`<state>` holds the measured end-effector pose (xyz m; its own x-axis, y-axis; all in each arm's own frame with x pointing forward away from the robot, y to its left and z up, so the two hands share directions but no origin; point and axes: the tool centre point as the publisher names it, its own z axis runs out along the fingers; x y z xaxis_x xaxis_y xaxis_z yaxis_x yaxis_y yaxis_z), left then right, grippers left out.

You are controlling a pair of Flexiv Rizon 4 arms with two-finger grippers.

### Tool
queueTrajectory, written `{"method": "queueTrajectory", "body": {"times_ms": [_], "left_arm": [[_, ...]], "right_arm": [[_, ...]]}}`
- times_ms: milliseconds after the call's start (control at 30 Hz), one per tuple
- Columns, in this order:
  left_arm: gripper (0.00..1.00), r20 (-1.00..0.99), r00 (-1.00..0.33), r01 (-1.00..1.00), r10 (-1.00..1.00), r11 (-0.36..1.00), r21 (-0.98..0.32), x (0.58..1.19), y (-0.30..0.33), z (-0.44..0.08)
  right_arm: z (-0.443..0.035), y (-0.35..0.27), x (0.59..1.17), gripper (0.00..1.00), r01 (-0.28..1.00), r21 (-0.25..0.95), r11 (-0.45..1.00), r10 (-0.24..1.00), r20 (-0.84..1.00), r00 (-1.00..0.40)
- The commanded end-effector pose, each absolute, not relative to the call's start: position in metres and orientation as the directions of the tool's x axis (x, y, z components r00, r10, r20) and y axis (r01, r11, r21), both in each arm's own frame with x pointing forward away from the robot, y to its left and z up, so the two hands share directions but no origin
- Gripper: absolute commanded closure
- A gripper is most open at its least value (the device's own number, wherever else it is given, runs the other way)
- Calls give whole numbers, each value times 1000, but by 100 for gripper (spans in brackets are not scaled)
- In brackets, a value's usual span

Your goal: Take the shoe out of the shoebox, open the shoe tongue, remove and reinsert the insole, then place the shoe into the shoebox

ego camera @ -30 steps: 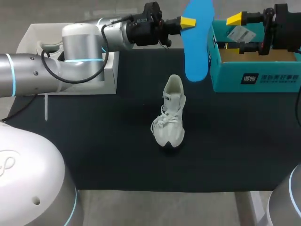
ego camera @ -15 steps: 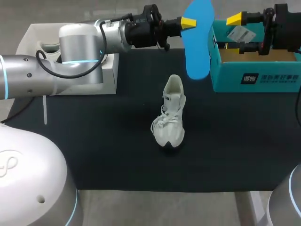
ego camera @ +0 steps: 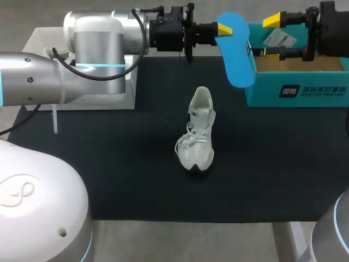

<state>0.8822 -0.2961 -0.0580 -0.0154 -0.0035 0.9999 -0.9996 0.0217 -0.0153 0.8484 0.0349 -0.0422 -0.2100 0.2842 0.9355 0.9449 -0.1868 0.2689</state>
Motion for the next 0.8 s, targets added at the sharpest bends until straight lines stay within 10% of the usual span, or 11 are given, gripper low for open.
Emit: {"method": "queueTrajectory", "body": {"times_ms": [33,600,800], "left_arm": [[100,1000,-15,-1000,-26,15,-15,875,-294,-57],[100,999,32,-996,-3,83,32,878,-297,-63],[100,999,32,-994,-8,100,32,879,-299,-64]], "right_arm": [[-20,35,848,0,944,292,-152,448,872,-198],[-8,32,850,0,939,318,-130,555,809,-197],[3,70,858,0,996,43,-82,816,577,42]]}}
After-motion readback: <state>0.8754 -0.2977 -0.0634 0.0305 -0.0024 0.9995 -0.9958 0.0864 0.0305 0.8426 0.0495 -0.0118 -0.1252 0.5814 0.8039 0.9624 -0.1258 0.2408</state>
